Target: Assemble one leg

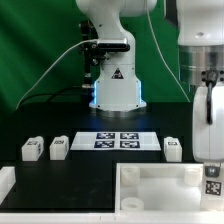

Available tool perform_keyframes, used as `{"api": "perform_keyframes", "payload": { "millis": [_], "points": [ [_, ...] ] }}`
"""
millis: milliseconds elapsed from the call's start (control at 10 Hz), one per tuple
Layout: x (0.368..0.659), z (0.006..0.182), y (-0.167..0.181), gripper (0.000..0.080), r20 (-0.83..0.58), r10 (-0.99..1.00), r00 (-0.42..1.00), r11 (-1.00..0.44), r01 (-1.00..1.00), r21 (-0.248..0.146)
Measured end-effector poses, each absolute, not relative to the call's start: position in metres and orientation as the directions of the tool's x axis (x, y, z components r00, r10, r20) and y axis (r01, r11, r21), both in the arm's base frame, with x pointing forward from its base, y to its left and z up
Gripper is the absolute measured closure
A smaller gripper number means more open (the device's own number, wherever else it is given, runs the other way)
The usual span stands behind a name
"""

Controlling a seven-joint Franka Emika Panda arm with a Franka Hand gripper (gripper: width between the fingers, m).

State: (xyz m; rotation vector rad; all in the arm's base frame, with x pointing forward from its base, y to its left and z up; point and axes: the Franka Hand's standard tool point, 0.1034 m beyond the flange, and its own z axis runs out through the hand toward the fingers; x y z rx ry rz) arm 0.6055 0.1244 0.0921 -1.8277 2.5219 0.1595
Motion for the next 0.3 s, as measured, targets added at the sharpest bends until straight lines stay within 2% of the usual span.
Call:
{"api": "perform_keyframes", "payload": {
  "millis": [300],
  "points": [
    [0.6024, 0.0897, 0.1252, 0.0151, -0.075, -0.947, -0.311, 0.306, -0.949, 0.075]
  ]
}}
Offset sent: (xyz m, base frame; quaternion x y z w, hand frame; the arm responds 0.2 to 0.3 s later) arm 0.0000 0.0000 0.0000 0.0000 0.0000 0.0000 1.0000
